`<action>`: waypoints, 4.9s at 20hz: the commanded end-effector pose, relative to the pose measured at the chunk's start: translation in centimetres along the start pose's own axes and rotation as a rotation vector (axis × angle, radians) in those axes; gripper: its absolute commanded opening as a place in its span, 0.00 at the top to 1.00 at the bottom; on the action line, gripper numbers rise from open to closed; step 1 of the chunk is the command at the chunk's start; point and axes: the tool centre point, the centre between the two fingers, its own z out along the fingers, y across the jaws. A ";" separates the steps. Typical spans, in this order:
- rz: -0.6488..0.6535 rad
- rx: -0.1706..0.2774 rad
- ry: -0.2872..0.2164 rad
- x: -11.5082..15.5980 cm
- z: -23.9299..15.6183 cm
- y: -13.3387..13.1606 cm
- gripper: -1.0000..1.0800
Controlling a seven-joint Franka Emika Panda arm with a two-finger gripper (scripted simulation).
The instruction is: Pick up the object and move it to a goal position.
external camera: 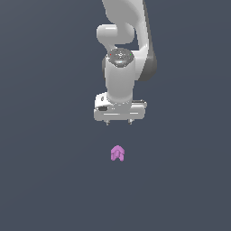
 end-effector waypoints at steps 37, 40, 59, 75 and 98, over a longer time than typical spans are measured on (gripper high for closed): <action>0.080 -0.012 -0.012 7.5 9.5 0.8 0.04; 0.080 -0.011 -0.013 7.4 9.5 0.8 0.04; 0.080 -0.012 -0.013 7.5 14.6 0.8 1.00; 0.080 -0.012 -0.013 7.0 13.7 1.1 1.00; 0.081 -0.011 -0.012 -1.4 -1.2 5.8 1.00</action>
